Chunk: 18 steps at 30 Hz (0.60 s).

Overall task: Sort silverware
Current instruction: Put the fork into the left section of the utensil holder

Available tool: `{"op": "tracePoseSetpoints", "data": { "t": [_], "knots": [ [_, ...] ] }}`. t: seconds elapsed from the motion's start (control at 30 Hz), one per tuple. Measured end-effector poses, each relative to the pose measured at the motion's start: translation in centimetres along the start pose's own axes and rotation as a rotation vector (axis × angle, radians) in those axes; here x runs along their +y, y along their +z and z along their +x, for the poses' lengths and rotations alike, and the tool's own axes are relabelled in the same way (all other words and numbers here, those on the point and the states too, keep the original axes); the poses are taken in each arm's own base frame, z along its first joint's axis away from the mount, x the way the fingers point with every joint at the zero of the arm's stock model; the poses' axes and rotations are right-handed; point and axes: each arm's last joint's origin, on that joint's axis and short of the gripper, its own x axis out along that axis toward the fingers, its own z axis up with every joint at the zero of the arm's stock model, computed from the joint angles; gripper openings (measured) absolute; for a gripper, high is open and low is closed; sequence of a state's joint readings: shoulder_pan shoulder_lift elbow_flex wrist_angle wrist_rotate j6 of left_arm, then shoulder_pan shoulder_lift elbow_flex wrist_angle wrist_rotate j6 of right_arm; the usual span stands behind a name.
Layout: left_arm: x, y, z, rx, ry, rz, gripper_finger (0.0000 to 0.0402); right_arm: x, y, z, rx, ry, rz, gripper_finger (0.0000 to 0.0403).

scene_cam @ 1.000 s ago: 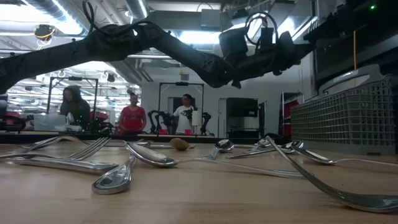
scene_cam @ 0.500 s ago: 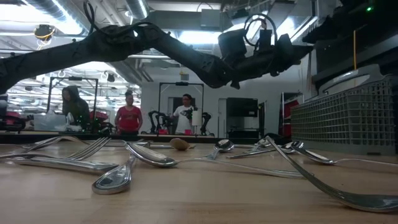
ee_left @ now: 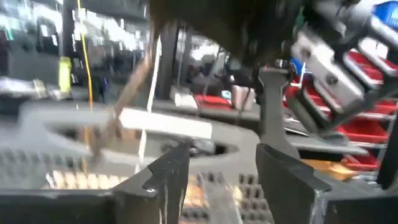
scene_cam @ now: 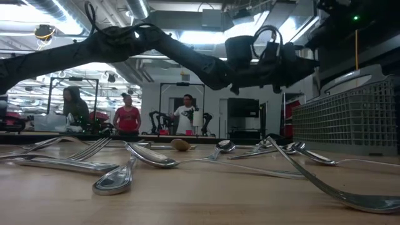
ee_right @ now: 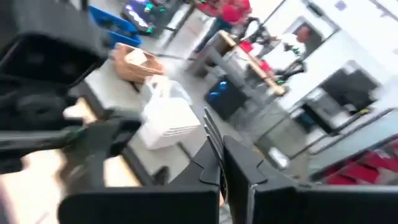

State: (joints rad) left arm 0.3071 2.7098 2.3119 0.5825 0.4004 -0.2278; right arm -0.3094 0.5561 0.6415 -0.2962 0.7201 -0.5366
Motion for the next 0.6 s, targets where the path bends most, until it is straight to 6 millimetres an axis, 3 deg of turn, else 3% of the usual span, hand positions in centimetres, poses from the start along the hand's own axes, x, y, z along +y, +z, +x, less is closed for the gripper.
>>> {"op": "tracePoseSetpoints", "data": {
  "t": [0.2, 0.33, 0.6],
  "knots": [
    [2.5, 0.3, -1.2, 0.042, -0.02, -0.15, 0.0182, -0.6, 0.9, 0.0, -0.067, -0.062, 0.004, 0.0007],
    [2.4, 0.3, -1.4, 0.091, -0.143, -0.229, 0.0182, -0.9, 0.9, 0.4, -0.055, -0.093, -0.003, 0.0005],
    [3.3, 0.4, -2.1, 0.151, -0.256, -0.304, 0.0182, -1.8, -0.2, 3.7, 0.021, -0.105, 0.029, 0.0006]
  ]
}}
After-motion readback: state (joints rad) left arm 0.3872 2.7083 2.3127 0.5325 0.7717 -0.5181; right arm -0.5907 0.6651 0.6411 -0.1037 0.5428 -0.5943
